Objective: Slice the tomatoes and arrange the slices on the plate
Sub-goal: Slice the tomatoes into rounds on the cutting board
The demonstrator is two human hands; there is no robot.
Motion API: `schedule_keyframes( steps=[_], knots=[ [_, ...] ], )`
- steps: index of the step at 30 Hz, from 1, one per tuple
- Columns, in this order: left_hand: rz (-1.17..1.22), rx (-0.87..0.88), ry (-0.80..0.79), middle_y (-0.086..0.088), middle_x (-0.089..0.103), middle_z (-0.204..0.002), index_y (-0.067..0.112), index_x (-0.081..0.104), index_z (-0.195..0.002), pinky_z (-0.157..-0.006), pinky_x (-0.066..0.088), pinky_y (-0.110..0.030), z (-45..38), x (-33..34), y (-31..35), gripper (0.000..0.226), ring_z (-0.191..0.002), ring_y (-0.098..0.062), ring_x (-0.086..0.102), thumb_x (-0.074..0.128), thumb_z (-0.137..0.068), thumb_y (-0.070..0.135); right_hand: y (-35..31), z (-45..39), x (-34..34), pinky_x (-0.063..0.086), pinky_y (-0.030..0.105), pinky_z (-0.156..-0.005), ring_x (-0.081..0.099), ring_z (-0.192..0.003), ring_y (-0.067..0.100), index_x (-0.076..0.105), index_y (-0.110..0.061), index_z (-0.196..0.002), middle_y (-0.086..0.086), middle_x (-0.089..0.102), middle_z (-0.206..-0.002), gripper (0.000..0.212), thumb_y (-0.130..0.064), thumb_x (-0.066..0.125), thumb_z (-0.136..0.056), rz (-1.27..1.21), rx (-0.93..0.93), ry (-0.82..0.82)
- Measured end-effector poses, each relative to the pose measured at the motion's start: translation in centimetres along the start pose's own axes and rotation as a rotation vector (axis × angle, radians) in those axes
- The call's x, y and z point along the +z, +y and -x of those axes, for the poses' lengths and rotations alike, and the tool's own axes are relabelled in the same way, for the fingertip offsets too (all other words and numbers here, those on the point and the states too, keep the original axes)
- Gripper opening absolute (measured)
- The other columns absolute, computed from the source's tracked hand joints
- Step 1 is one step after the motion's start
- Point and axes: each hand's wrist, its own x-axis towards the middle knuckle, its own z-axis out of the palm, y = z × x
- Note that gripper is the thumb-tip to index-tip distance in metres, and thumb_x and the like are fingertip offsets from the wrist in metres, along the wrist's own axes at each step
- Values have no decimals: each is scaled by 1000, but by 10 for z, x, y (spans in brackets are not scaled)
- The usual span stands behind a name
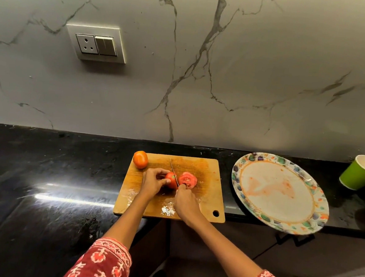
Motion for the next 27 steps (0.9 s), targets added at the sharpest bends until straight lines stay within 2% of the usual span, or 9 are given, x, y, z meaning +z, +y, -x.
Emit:
schedule_keyframes(
  steps=[6, 9, 12, 19, 22, 25, 27],
  knots=[
    [-17, -5, -9, -10, 65, -113, 6, 67, -107, -92, 47, -35, -4, 0, 0, 32, -110, -22, 57, 72, -76, 4, 1, 0, -2, 35, 31, -72, 56, -109, 34, 44, 0, -120, 20, 58, -117, 23, -9, 37, -99, -18, -25, 5],
    [-13, -10, -14, -10, 65, -112, 6, 67, -107, -91, 47, -34, -5, -1, -1, 31, -109, -22, 58, 72, -76, 4, -5, -8, -4, 42, 35, -76, 56, -110, 36, 44, 1, -122, 21, 58, -118, 28, -11, 44, -97, -48, 1, -32],
    [0, 12, -29, -11, 67, -109, 6, 68, -105, -88, 48, -29, -5, -2, -4, 31, -105, -23, 60, 73, -75, 4, -9, -18, -3, 46, 38, -80, 57, -109, 36, 45, 2, -122, 21, 59, -117, 28, -6, 41, -96, -58, 33, -47],
    [3, 11, -39, -11, 66, -111, 6, 67, -106, -92, 47, -33, -6, -3, -3, 31, -108, -23, 58, 72, -75, 3, -1, -12, 3, 43, 38, -85, 53, -115, 37, 42, 3, -125, 22, 56, -121, 30, -11, 42, -98, -30, -6, -35],
    [7, 4, -38, -11, 65, -112, 6, 67, -106, -92, 46, -33, -5, -3, -2, 31, -109, -23, 57, 72, -75, 3, 5, -8, 11, 42, 36, -80, 55, -112, 35, 43, 1, -123, 20, 58, -119, 27, -7, 34, -99, -11, 11, -12],
    [3, 3, -34, -12, 65, -112, 5, 67, -106, -89, 45, -28, -4, -2, 0, 32, -108, -22, 57, 72, -75, 2, 8, -5, 16, 41, 34, -77, 56, -111, 35, 44, 0, -120, 20, 59, -117, 25, -5, 33, -98, -13, 15, -5],
    [12, -3, -28, -12, 65, -112, 5, 67, -106, -91, 47, -31, -4, -2, -1, 32, -108, -23, 58, 72, -74, 2, 7, -5, 16, 39, 33, -75, 56, -111, 35, 44, 0, -120, 20, 59, -117, 25, -4, 33, -98, -16, 20, -1]
  ],
)
